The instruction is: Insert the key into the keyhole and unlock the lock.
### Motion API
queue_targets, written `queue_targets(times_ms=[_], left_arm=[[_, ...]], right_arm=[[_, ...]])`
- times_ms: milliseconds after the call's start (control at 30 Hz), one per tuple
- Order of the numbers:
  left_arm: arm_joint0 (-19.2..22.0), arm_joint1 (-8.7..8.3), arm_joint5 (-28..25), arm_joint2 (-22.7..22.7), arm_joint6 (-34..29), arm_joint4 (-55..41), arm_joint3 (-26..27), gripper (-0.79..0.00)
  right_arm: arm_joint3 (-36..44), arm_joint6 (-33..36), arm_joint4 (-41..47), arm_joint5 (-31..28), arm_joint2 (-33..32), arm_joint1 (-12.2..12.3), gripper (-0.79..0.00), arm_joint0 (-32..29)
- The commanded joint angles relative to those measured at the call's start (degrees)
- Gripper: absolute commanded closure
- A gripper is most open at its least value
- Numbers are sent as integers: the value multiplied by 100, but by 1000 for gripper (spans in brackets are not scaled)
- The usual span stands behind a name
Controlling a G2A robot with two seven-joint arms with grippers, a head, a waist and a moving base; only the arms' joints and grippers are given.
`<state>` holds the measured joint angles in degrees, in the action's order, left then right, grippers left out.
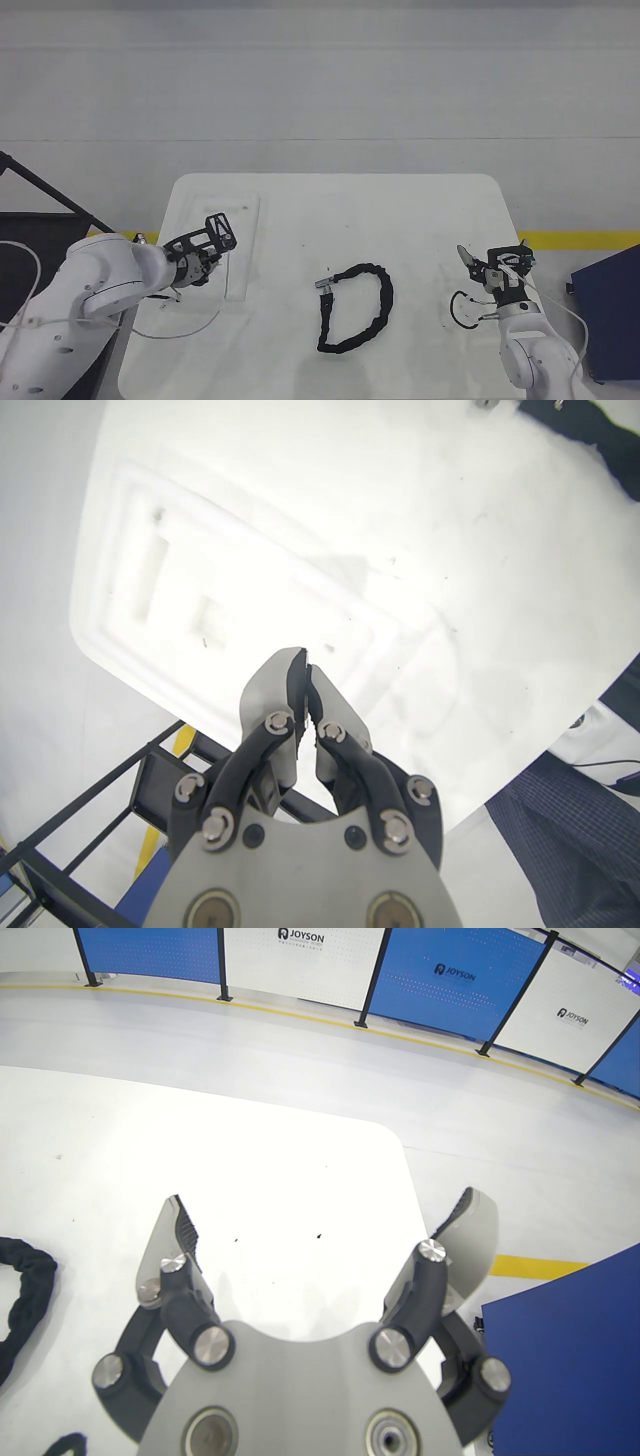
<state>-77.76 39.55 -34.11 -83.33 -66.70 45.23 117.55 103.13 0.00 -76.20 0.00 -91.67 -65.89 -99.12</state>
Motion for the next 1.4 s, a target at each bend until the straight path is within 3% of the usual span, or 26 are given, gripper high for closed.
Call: queue_targets(times_ms=[0,133,233,333,433,633,767,1367], left_arm=[[-241,-10,61,-478,597,-438,-70,0],[-819,22,46,-1152,1865,-1415,-537,0],[-1136,79,-469,-1341,2903,-2330,-996,0],[-1256,133,-1228,-1220,3567,-3060,-1474,0],[-1132,208,-1818,-722,3977,-3660,-1938,0],[25,448,-1994,848,3824,-4389,-2681,0],[618,618,-2161,1585,3663,-4727,-3144,0],[1625,1023,-2083,2701,3249,-5842,-3923,0]], right_arm=[[0,0,0,0,0,0,-785,0],[0,0,0,0,0,0,-785,0],[0,0,0,0,0,0,-785,0],[0,0,0,0,0,0,-785,0],[0,0,0,0,0,0,-785,0],[0,0,0,0,0,0,-785,0],[0,0,0,0,0,0,-785,0],[0,0,0,0,0,0,-785,0]])
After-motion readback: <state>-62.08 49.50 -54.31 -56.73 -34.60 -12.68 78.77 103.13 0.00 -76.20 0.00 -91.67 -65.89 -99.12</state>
